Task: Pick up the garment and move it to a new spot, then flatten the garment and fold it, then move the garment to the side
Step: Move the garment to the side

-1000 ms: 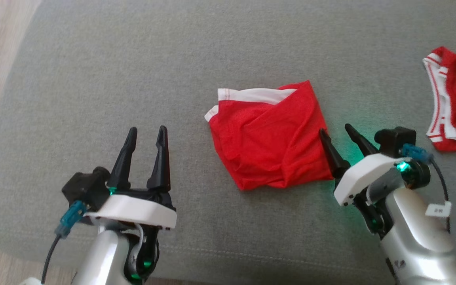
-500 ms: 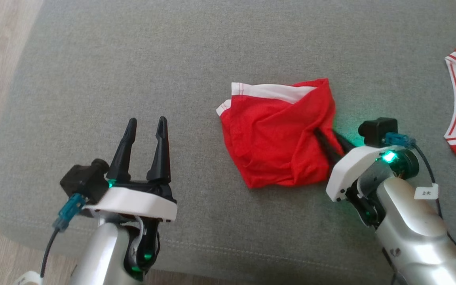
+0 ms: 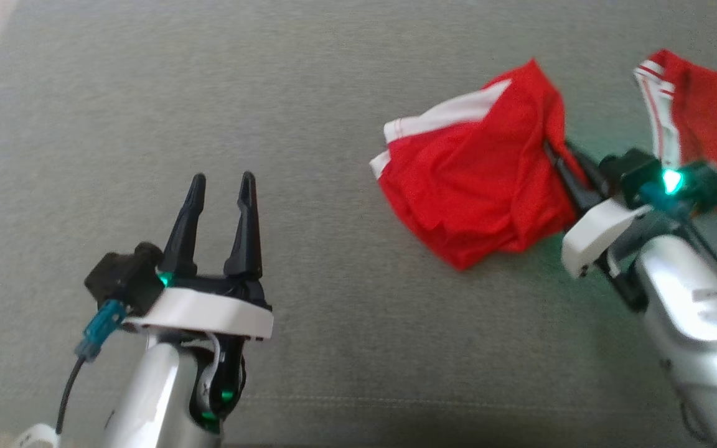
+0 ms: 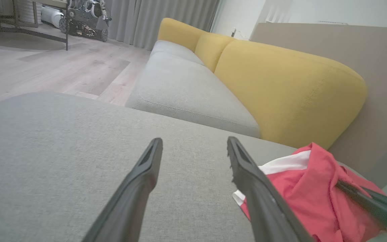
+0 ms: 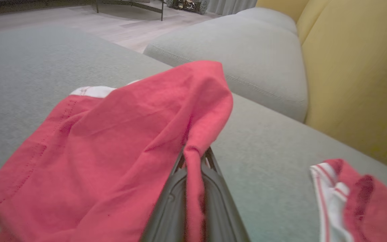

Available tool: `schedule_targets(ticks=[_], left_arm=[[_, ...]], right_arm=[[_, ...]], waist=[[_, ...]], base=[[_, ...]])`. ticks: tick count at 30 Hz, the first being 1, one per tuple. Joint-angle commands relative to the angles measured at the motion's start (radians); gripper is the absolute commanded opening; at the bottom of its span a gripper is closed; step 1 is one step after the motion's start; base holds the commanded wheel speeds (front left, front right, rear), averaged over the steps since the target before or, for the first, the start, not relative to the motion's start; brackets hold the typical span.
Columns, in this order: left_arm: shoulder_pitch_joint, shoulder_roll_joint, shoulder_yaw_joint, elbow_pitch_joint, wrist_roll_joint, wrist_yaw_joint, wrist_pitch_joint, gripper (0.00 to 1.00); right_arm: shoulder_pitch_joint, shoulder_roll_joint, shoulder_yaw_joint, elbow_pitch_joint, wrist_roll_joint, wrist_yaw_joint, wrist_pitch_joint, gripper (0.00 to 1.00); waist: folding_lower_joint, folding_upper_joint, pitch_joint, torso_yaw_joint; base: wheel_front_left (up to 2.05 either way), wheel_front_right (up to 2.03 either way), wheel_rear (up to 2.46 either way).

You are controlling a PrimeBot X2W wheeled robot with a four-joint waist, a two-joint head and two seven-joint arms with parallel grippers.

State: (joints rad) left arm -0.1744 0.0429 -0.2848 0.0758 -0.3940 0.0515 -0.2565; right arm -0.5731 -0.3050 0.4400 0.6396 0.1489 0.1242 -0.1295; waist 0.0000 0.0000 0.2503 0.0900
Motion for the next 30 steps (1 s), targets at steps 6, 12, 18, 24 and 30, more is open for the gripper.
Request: schedule_targets(ticks=[6, 12, 18, 24, 30], left_arm=[[-0.084, 0.007, 0.003, -0.048, 0.031, -0.024, -0.005, 1.00], [-0.126, 0.007, -0.022, -0.055, 0.051, -0.034, -0.005, 1.00], [-0.144, 0.007, -0.034, -0.055, 0.059, -0.037, -0.005, 1.00], [-0.141, 0.007, -0.023, -0.047, 0.075, -0.049, -0.005, 1.00], [-0.145, 0.007, -0.015, -0.044, 0.078, -0.058, -0.005, 1.00]], right_arm=[[-0.062, -0.086, -0.015, -0.112, -0.068, 0.007, 0.004, 0.00], [-0.112, -0.179, -0.004, -0.175, -0.059, 0.007, 0.046, 0.00], [-0.140, -0.268, -0.063, -0.159, 0.006, 0.007, 0.075, 0.00], [-0.165, -0.325, -0.111, -0.120, 0.033, 0.007, 0.089, 0.00], [-0.170, -0.339, -0.156, -0.068, 0.034, 0.007, 0.112, 0.00]], waist=[[0.0000, 0.0000, 0.025, -0.109], [0.0000, 0.0000, 0.057, -0.186], [0.0000, 0.0000, 0.085, -0.229], [0.0000, 0.0000, 0.125, -0.250], [0.0000, 0.0000, 0.143, -0.248]], base=[[0.00, 0.00, 0.00], [0.00, 0.00, 0.00], [0.00, 0.00, 0.00], [0.00, 0.00, 0.00], [0.00, 0.00, 0.00]])
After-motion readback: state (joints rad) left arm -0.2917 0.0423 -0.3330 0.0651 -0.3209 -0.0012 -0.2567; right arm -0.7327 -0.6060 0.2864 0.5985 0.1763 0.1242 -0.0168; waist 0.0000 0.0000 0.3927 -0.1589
